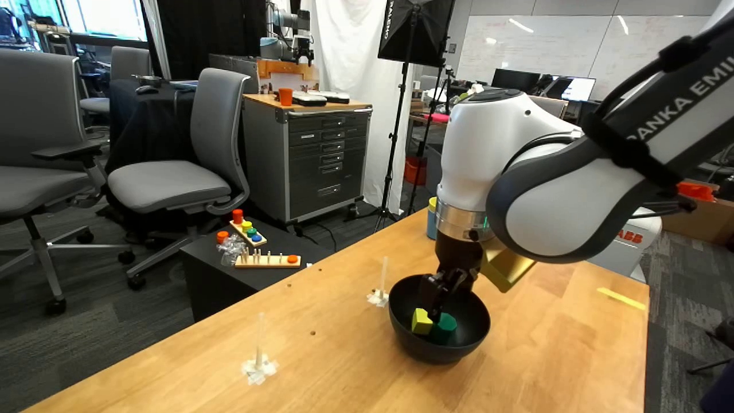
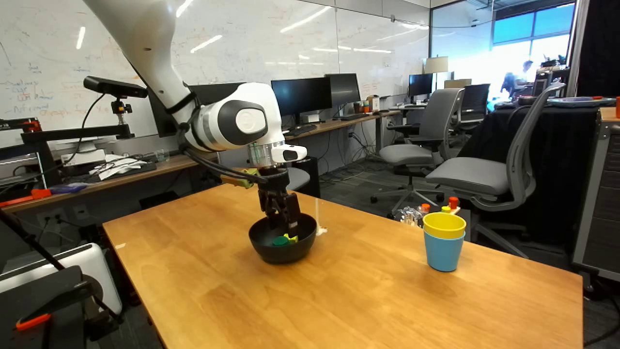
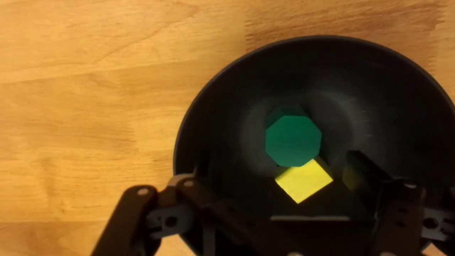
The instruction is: Put the green and yellow blocks one at a time in the bowl
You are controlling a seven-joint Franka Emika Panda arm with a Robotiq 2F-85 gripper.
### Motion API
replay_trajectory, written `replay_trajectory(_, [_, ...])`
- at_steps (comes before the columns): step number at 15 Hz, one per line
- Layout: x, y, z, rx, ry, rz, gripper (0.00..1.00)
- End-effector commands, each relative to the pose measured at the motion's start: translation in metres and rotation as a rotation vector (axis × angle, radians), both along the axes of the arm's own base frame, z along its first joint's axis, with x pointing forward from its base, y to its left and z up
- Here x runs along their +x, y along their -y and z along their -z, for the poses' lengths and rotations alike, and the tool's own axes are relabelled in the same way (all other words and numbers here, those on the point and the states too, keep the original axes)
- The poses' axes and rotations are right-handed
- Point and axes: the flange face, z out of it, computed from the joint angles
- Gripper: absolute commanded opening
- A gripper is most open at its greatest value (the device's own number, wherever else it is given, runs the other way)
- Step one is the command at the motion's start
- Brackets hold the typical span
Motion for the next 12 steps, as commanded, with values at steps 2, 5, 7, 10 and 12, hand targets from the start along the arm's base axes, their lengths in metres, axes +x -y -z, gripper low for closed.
replay_trajectory(2, [0.006, -0.003, -0.017, -0.042, 0.014, -0.036, 1.0])
replay_trajectory(5, [0.005, -0.008, -0.048, -0.067, -0.005, -0.047, 1.0])
replay_trajectory(7, [0.002, -0.016, -0.077, -0.072, 0.005, -0.068, 1.0])
replay_trajectory(10, [-0.012, -0.035, -0.128, -0.025, 0.017, -0.12, 1.0])
replay_trajectory(12, [-0.025, -0.051, -0.16, 0.023, 0.018, -0.176, 1.0])
